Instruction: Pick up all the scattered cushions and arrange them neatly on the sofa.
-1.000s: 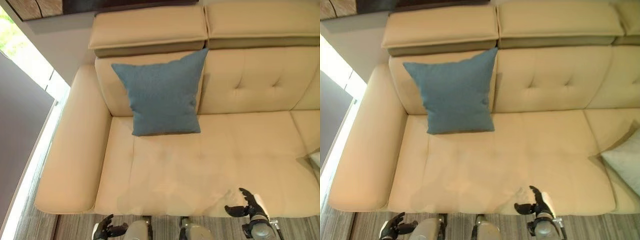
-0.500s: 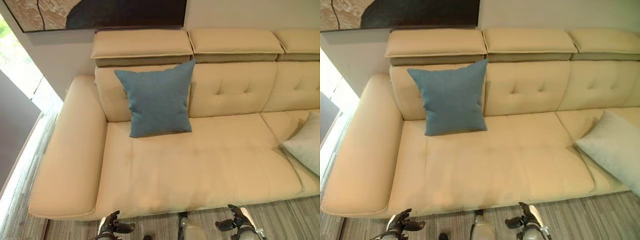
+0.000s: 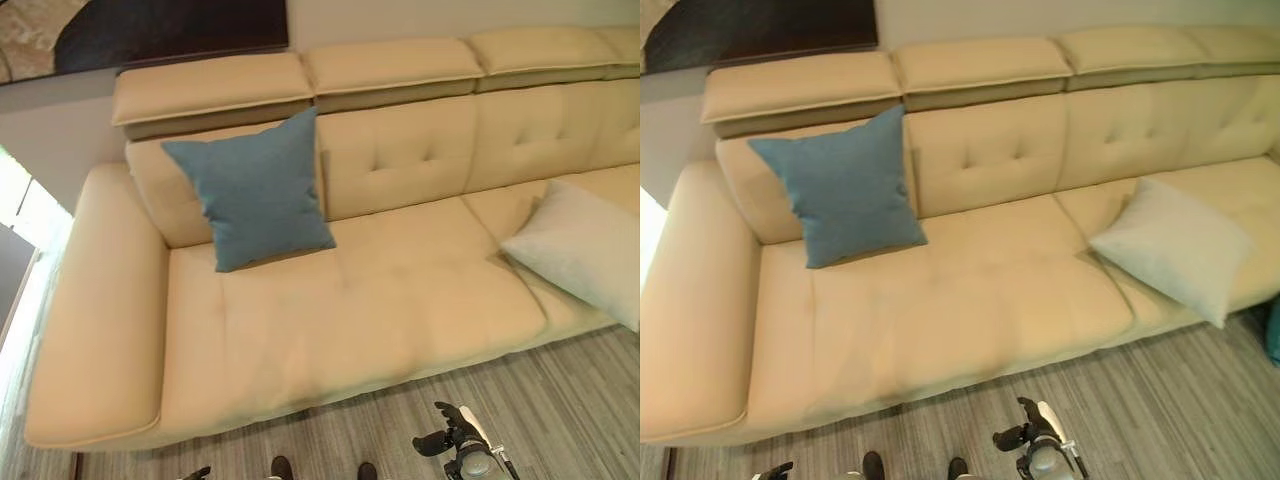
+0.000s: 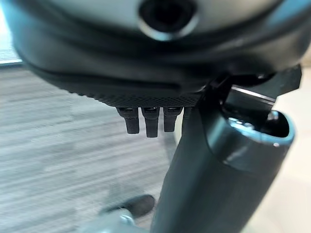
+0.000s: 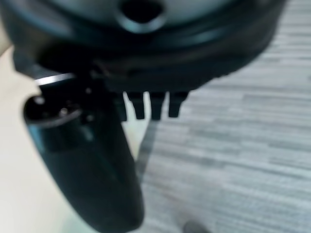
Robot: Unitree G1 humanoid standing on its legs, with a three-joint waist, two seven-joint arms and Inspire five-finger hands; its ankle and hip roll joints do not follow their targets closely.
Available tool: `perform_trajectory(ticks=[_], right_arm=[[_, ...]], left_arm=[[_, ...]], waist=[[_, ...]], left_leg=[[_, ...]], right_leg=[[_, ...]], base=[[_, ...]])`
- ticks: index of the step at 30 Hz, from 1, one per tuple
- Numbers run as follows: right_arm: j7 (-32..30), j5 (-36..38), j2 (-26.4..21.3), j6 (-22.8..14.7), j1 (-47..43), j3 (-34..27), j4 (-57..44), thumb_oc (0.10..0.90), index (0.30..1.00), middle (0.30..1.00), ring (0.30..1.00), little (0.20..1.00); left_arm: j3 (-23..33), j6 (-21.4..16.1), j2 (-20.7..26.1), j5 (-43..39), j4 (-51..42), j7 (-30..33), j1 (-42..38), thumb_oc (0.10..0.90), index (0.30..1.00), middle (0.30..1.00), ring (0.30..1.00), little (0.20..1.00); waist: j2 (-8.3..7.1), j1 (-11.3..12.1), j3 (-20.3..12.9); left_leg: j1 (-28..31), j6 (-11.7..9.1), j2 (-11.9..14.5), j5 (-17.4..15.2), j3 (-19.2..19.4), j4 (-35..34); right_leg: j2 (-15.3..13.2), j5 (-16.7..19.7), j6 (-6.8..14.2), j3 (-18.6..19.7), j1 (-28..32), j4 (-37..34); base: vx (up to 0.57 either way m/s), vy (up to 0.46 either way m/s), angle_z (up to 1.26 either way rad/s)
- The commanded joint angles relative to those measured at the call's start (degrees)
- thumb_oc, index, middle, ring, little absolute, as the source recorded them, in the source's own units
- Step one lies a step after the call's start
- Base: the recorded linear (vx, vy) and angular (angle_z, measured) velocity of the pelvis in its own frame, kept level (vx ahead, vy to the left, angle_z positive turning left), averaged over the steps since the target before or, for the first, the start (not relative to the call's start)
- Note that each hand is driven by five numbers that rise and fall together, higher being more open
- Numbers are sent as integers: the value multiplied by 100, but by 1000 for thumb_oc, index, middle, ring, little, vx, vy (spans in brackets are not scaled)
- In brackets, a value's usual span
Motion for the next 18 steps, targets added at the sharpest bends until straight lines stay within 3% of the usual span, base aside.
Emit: perform_trajectory(ticks=[1,9,14,15,16,18], right_arm=[[-66,-50,-174,-95,-274,160,-60,800,900,900,900,900],[-41,-225,-194,-112,-293,391,-365,800,900,900,900,900],[-94,-206,-147,-102,-303,407,-231,800,900,900,900,900],[-139,-137,-171,-82,-390,395,-213,800,900,900,900,900],[-139,-137,-170,-82,-392,395,-213,800,900,900,900,900],[-162,-51,-227,-66,-512,349,-179,800,900,900,900,900]], left_arm=[[158,-70,193,146,159,-71,-186,800,900,900,900,900],[66,-52,230,226,235,-151,-39,800,900,900,900,900],[-3,-34,238,247,262,-201,-22,800,900,900,900,900],[-28,-82,203,120,227,-182,-90,800,900,900,900,900],[-28,-82,203,120,228,-182,-92,800,900,900,900,900],[-21,-151,169,-147,184,-179,-201,800,900,900,900,900]], waist=[[-112,-219,-20],[-82,-394,-51],[-111,-412,34],[-145,-358,128],[-146,-359,114],[-179,-298,117]], left_leg=[[-151,-29,-458,-285,-141,-162],[-3,-185,-356,-181,-29,-203],[-104,-214,-307,-330,-78,255],[-218,-241,-327,-380,-417,536],[-237,-242,-328,-367,-417,531],[-342,-306,-469,-490,-1110,748]], right_leg=[[-81,-10,286,-60,112,-197],[24,4,168,-138,296,-436],[8,13,102,-57,346,-488],[17,28,76,80,331,-456],[17,37,75,79,310,-458],[38,115,90,434,182,-406]], base=[[-52,-103,-7],[-10,-73,-6],[-21,-15,-7],[-41,7,-8],[-55,44,-24],[-18,86,-75]])
